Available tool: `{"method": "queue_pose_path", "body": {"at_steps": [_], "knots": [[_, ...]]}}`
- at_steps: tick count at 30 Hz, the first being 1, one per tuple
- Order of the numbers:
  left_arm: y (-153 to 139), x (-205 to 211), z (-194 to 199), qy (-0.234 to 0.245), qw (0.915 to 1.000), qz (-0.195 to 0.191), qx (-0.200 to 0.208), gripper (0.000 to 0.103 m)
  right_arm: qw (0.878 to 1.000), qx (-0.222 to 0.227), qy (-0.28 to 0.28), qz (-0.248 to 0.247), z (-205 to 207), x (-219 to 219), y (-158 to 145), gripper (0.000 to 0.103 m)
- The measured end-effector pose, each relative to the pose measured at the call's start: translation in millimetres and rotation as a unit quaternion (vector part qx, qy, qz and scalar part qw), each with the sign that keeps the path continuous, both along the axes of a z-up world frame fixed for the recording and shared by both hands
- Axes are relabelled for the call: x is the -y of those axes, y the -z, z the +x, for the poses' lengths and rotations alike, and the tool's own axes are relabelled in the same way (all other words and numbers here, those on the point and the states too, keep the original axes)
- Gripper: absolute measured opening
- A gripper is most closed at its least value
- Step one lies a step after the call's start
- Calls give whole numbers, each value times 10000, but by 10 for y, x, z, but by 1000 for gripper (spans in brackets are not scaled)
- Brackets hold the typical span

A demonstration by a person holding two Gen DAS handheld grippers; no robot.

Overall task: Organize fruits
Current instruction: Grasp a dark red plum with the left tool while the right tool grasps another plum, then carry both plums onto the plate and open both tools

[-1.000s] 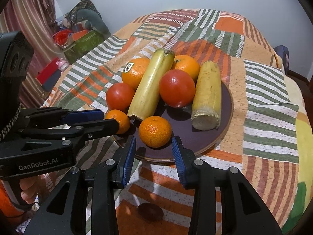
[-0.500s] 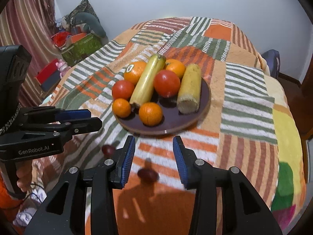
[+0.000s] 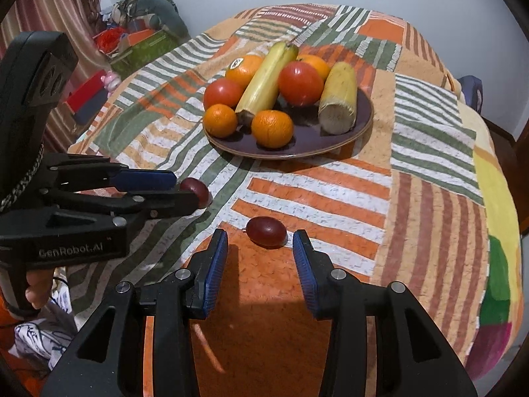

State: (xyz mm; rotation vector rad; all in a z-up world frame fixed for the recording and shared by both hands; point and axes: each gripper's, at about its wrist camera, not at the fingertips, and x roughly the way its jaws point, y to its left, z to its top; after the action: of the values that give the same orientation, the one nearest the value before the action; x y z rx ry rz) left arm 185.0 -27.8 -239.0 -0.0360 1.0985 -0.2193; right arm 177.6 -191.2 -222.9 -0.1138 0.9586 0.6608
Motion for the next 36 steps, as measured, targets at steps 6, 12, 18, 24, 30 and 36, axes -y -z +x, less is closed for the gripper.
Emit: {"method": "queue_pose_path", "body": {"at_steps": [6,12,18,24,30,36], "knots": [[79,9,57,30,10000,52,-25,35,10000,-35,-1,-1,37,-30,64,36],[107,49,74,41,9999,119,45,35,10000,0,49,-5,54,-7,74,27],[108,38,76,2,9999,152,73,30,10000,-8,58,49,50,-8,60,24],[85,30,74,-19,9999,151,80,29,9999,30,114,117,62,35,2,24],[-23,31,91,2,9997,123,197,29,9994,143,221,238,124,105,-102,24],[-216,68,181,29,9989,67,459,29,9985,305,328,304,221,155,-201,24]]}}
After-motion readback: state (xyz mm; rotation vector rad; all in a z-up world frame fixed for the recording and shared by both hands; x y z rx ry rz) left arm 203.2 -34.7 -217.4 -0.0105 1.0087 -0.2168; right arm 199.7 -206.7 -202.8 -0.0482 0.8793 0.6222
